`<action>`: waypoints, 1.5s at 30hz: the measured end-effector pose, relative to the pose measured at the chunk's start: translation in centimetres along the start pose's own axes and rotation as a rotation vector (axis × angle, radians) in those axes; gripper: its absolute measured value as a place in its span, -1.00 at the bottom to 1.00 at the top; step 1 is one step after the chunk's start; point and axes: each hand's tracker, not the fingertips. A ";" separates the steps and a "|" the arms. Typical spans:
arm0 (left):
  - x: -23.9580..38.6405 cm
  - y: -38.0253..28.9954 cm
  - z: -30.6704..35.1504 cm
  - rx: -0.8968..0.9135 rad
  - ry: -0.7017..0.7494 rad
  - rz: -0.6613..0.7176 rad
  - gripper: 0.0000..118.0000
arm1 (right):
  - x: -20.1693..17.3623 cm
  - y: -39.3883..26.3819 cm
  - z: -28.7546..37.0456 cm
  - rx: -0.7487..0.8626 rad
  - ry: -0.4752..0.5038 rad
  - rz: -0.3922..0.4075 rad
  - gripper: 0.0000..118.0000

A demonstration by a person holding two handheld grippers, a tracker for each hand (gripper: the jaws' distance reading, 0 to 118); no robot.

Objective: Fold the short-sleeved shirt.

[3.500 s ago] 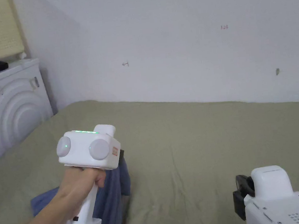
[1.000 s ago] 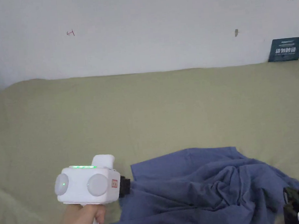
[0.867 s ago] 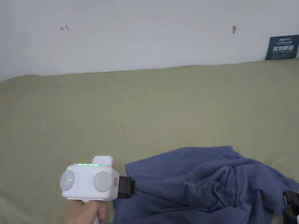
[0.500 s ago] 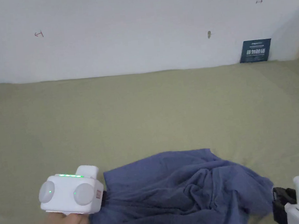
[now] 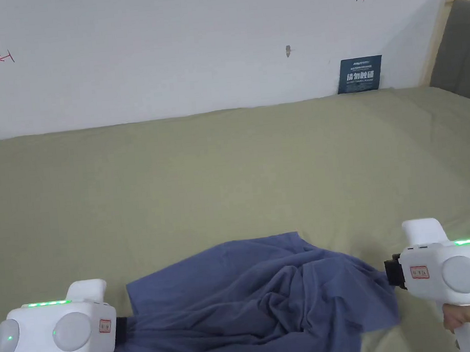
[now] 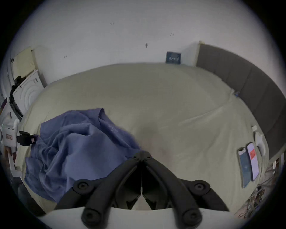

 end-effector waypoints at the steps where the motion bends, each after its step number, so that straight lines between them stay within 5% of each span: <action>1: 0.1 0.0 0.1 0.000 -0.001 0.000 -0.89 | -0.4 0.1 -0.2 -0.035 -0.017 -0.007 0.76; 5: -0.1 0.1 -0.6 0.000 0.007 -0.011 -0.89 | -0.5 -1.0 -2.8 -0.100 -0.064 -0.016 0.66; 7: -0.2 0.0 -0.7 0.001 0.009 -0.007 -0.89 | -0.5 -2.1 -3.9 -0.136 -0.065 -0.012 0.45; 8: -0.4 0.1 -1.0 0.000 0.007 -0.002 -0.89 | -0.6 -2.5 -4.2 -0.152 -0.065 -0.013 0.28; 9: -0.6 0.1 -0.9 0.002 0.004 0.007 -0.89 | -1.4 -2.3 -3.2 -0.127 -0.052 -0.033 -0.14; 10: -0.8 0.1 -0.7 0.004 -0.001 0.019 -0.89 | -1.8 -2.1 -2.5 -0.112 -0.067 -0.024 -0.80; 11: -1.1 0.2 -0.4 0.004 -0.006 0.024 -0.89 | -2.0 -1.9 -1.8 -0.099 -0.058 -0.021 -0.86; 12: -1.2 0.4 0.0 0.003 -0.013 0.029 -0.89 | -2.1 -1.6 -0.9 -0.072 -0.032 -0.021 -0.86; 13: -1.6 0.5 1.0 0.015 -0.031 0.042 -0.90 | -1.7 -1.1 -0.4 -0.031 -0.110 -0.037 -0.86; 16: -4.0 1.5 5.1 0.062 -0.088 0.108 -0.90 | -0.3 0.4 3.0 0.034 -0.007 -0.083 -0.86; 21: -6.3 2.2 13.8 0.187 0.048 0.026 -0.90 | -0.5 3.0 9.1 0.121 0.010 -0.048 -0.86; 31: -10.8 3.2 29.9 0.428 0.162 0.103 -0.90 | -2.3 9.2 21.7 0.364 0.049 -0.002 -0.86; 45: -10.6 13.1 34.7 0.555 0.306 0.148 -0.90 | -6.4 21.5 27.3 0.544 -0.045 0.058 -0.86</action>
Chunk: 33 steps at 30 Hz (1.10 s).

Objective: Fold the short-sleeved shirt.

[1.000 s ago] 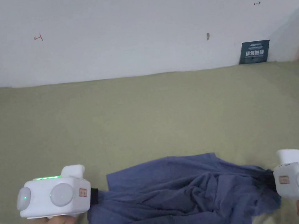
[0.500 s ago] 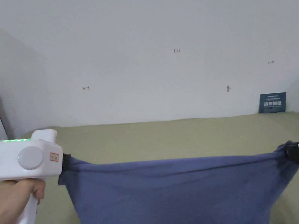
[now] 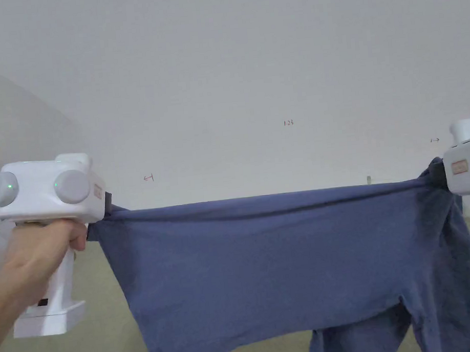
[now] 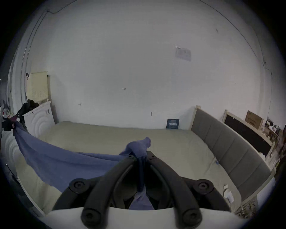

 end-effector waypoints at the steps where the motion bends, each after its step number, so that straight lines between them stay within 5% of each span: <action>1: 0.4 0.7 -0.6 0.007 0.010 -0.004 -0.90 | -0.1 0.5 -0.5 0.007 -0.005 0.002 -0.86; 15: 5.4 3.4 -12.4 0.043 0.107 -0.044 -0.90 | -2.3 2.2 -14.3 -0.007 -0.065 0.009 -0.86; 26: 6.9 -10.1 -23.6 -0.175 0.086 -0.099 -0.90 | -4.0 -13.1 -20.9 -0.201 -0.024 0.054 -0.86; 33: 5.7 -17.3 -20.4 -0.230 0.040 -0.065 -0.90 | -3.0 -20.5 -18.4 -0.280 0.017 0.041 -0.86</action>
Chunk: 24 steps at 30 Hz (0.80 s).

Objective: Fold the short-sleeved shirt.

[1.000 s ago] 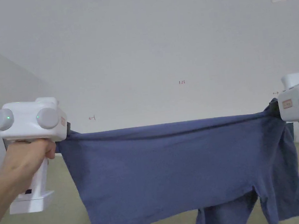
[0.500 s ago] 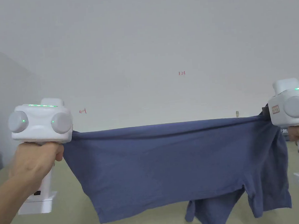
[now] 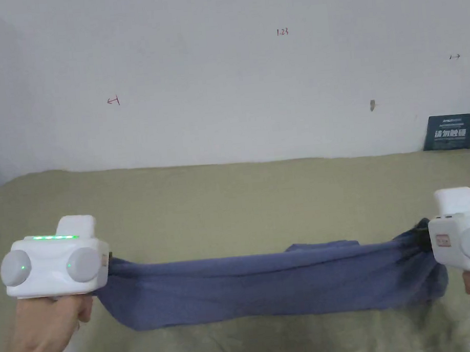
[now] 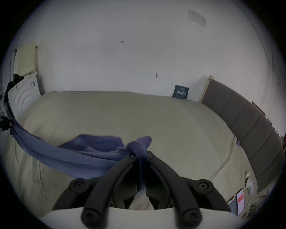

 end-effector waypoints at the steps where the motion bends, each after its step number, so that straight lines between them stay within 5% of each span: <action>1: -0.3 -0.7 0.9 0.002 -0.007 0.011 -0.90 | 0.3 -0.9 0.9 0.003 0.009 -0.010 -0.86; 16: -4.8 -17.3 14.9 -0.031 -0.126 -0.025 -0.90 | 3.3 -19.2 18.1 -0.087 0.101 -0.040 -0.86; 24: -6.0 -25.3 14.2 -0.170 -0.134 0.028 -0.90 | 2.7 -26.0 18.7 -0.229 0.102 -0.025 -0.86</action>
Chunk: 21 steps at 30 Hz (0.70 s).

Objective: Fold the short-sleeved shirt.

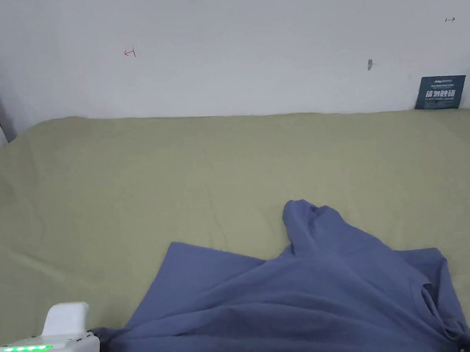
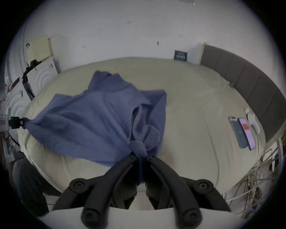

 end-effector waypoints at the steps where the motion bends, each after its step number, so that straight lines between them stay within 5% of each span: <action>1: -0.1 -0.2 -0.2 -0.004 -0.002 0.001 -0.90 | -0.1 -0.2 -0.3 -0.005 -0.002 0.002 -0.86; 3: -0.7 -0.1 -1.2 -0.024 -0.009 0.011 -0.88 | -0.1 -0.3 -0.9 -0.022 0.000 -0.003 -0.84; 4: -0.9 0.0 -1.2 -0.027 -0.011 0.020 -0.64 | -0.1 -0.2 -1.1 -0.024 -0.003 -0.007 -0.73; 6: -1.1 0.3 -1.2 -0.024 -0.021 0.019 0.84 | -0.1 -0.2 -1.0 -0.022 -0.003 -0.018 0.34; 7: -1.3 0.6 -1.1 -0.023 -0.029 0.017 1.00 | 0.1 0.0 -0.5 -0.018 -0.004 -0.029 0.90; 11: -1.7 0.9 1.3 0.069 -0.031 0.050 0.94 | -0.9 0.8 2.3 0.031 0.015 -0.042 0.79; 13: -2.3 1.4 2.7 0.083 -0.018 0.081 0.73 | -2.2 2.0 4.3 0.051 0.022 -0.032 0.53; 15: -1.6 0.2 5.4 0.102 -0.019 0.135 -0.54 | -2.9 1.7 4.1 0.098 0.026 -0.021 -0.63; 16: -1.7 -0.2 6.5 0.125 -0.022 0.165 -1.00 | -3.5 1.6 4.7 0.135 0.047 -0.012 -1.00; 21: -3.7 -2.8 7.9 0.134 -0.019 0.224 -1.00 | -7.8 0.8 8.7 0.213 0.064 0.009 -1.00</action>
